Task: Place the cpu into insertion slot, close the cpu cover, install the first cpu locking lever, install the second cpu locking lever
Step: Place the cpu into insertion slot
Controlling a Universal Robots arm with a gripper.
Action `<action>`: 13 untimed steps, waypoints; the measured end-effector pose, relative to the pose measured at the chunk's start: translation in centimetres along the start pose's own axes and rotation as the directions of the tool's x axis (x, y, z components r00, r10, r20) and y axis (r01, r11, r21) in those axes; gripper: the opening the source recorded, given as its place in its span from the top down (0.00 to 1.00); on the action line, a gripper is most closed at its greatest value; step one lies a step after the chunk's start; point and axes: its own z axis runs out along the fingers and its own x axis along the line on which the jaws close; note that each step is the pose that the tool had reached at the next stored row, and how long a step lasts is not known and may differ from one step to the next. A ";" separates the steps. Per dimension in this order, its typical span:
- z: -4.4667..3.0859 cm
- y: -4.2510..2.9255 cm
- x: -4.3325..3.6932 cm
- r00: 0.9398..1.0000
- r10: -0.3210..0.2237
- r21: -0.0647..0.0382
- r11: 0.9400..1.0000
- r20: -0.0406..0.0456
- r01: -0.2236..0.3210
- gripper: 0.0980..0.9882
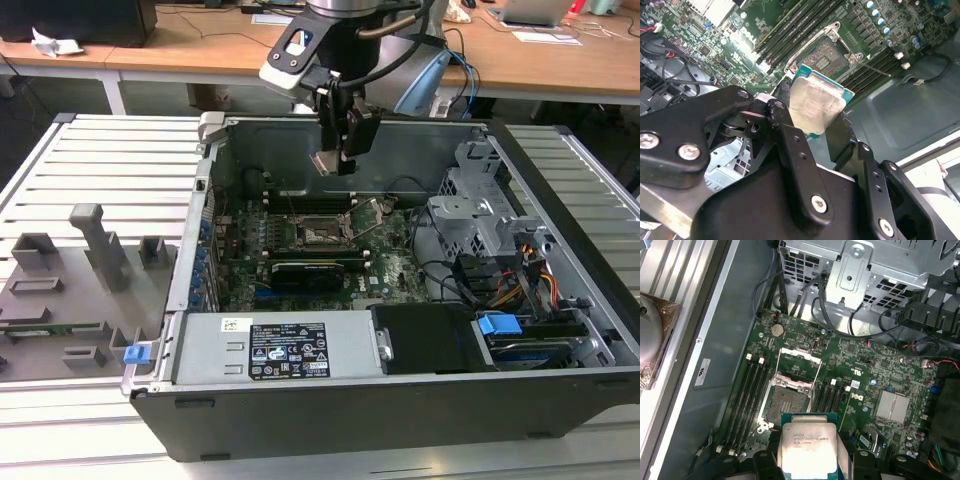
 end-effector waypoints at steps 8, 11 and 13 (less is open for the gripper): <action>0.43 -0.04 -0.01 1.000 0.000 0.000 1.000 0.000 0.000 0.52; 0.55 -0.05 -0.01 1.000 0.000 0.000 1.000 0.000 0.000 0.52; 0.60 -0.05 -0.01 1.000 0.000 0.000 1.000 0.000 0.000 0.52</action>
